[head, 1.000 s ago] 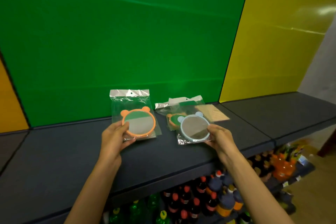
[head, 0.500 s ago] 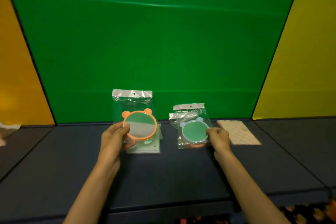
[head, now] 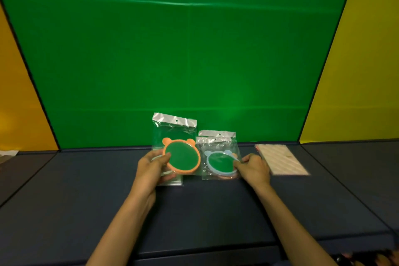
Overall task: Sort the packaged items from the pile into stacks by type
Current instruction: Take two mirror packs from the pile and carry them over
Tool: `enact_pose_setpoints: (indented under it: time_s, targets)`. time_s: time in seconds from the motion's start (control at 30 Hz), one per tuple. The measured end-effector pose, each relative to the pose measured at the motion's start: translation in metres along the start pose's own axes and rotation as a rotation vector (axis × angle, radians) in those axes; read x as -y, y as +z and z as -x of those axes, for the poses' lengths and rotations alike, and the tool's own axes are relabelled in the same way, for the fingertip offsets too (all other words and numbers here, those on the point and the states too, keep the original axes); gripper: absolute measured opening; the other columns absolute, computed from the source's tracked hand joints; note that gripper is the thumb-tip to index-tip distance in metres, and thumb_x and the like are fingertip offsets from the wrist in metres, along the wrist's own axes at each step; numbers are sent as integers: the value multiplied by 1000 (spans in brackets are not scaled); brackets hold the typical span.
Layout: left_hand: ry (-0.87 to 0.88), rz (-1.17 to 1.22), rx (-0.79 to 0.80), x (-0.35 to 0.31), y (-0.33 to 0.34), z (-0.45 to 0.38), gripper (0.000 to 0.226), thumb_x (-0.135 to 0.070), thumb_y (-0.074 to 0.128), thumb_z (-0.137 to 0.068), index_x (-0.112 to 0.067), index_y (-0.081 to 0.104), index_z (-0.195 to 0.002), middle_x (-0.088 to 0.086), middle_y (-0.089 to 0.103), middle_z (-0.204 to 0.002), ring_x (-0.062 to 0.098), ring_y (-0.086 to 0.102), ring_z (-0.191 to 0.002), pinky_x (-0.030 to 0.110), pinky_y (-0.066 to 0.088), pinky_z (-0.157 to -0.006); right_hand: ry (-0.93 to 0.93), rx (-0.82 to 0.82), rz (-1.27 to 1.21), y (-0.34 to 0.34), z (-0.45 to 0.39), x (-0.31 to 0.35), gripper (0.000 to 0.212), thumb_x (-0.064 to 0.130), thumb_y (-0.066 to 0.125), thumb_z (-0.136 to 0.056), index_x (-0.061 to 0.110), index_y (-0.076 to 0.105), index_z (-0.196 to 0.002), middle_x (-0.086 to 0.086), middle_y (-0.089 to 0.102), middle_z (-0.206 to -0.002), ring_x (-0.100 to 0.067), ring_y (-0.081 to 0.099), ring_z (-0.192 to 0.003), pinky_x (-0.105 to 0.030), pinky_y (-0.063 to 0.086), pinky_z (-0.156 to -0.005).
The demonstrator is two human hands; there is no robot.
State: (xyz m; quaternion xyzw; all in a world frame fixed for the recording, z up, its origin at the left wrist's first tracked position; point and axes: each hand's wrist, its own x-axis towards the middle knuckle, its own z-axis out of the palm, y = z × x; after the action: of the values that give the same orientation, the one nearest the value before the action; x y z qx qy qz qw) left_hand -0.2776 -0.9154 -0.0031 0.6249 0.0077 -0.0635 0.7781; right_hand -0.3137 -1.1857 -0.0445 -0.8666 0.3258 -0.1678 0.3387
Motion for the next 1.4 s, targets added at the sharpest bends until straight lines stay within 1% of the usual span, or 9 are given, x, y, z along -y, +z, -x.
enact_pose_setpoints:
  time_s: [0.2,0.4,0.53,0.63,0.73,0.9,1.03,1.17,1.4]
  targets:
    - [-138,-24,133,12,40,-2,25,-10,65,-93,-5,58,-116,12,76,-83,19,73,-66,29,60,-55,-38,100,-29,-7,0,-9,21,39,76,-77,21,67,-75,1,72,-83,-21,67,-83,-33,51,-74]
    - [-221,-81,264,24,89,1,15,-3,63,-92,2,56,-104,20,75,-87,29,75,-73,35,62,-59,-68,50,-77,-22,5,-16,43,38,52,-98,15,53,-62,-1,58,-65,-30,59,-80,-35,42,-72]
    - [-30,-456,160,39,97,-12,17,-18,73,-87,-5,64,-93,13,75,-85,25,74,-71,42,62,-68,-94,78,-106,-29,5,-21,36,38,52,-99,11,67,-82,-3,68,-82,-24,62,-86,-35,45,-77]
    - [227,-1032,24,45,96,-12,36,-46,72,-81,-13,61,-92,4,68,-87,24,65,-81,31,47,-65,-149,88,-112,-34,8,-22,25,34,54,-99,14,69,-97,2,67,-90,-18,61,-89,-30,43,-76]
    - [361,-1270,-47,45,96,-3,45,-54,65,-83,-14,61,-101,4,64,-99,25,61,-93,30,42,-67,-227,70,-90,-34,7,-22,17,29,57,-97,17,68,-100,4,67,-92,-16,61,-89,-28,43,-75]
    - [423,-1453,-91,46,97,1,63,-61,58,-86,-11,57,-124,9,57,-125,26,53,-116,37,47,-86,-403,42,15,-33,7,-19,19,32,57,-96,19,65,-107,1,62,-104,-16,60,-95,-33,49,-84]
    - [562,-1452,-33,40,81,0,63,-61,49,-91,-18,50,-138,6,55,-134,27,49,-124,43,41,-101,-581,8,166,-30,16,-6,25,33,50,-98,20,63,-115,-2,60,-111,-22,57,-105,-38,43,-91]
    - [655,-1502,58,20,49,5,58,-57,45,-93,-29,44,-145,-1,46,-148,23,43,-134,41,36,-107,-732,64,185,-21,29,18,26,33,49,-98,22,62,-117,-2,60,-118,-25,55,-110,-38,42,-92]
    - [583,-1628,-25,-14,-32,30,60,-57,43,-95,-36,35,-150,-2,36,-157,22,37,-141,43,33,-109,-899,162,151,16,72,72,34,38,46,-100,26,57,-130,4,56,-126,-19,51,-118,-38,39,-97]
